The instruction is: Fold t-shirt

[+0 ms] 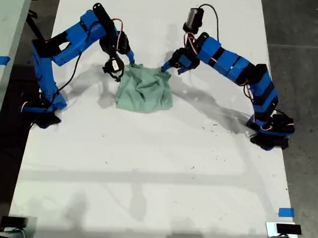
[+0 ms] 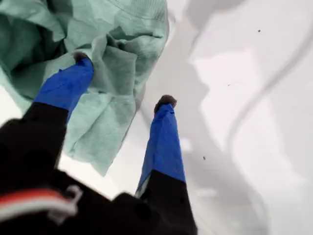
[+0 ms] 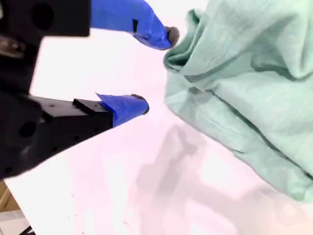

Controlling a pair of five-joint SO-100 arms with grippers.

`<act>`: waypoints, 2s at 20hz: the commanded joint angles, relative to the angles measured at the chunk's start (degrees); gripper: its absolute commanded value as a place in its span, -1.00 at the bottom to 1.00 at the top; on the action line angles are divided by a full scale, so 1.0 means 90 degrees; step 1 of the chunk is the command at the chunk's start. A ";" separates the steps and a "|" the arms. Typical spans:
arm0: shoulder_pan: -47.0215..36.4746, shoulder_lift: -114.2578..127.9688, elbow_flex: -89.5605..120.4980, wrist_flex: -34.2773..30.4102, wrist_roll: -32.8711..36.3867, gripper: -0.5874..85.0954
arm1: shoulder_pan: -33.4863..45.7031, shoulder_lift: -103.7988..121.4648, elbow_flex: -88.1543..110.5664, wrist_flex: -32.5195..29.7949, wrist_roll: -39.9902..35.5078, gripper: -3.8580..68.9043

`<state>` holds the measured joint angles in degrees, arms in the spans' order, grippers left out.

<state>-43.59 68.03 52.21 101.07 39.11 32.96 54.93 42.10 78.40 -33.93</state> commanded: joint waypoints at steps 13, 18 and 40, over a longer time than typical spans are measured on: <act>0.2148 0.8896 0.7969 -0.1875 -0.1631 -0.80 | -0.0820 0.8721 0.8418 -0.0146 0.0986 -0.57; 0.2646 1.0459 1.0488 -0.2803 -0.2529 -0.90 | -0.2197 0.9492 1.0195 -0.2334 0.1689 -0.86; 0.2627 1.4189 1.3496 -0.2715 -0.2910 -0.98 | -0.2178 0.0361 0.1338 -0.3828 -0.0947 -0.91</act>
<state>-18.72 195.47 173.85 76.38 13.01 10.28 58.71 60.21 46.76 -39.20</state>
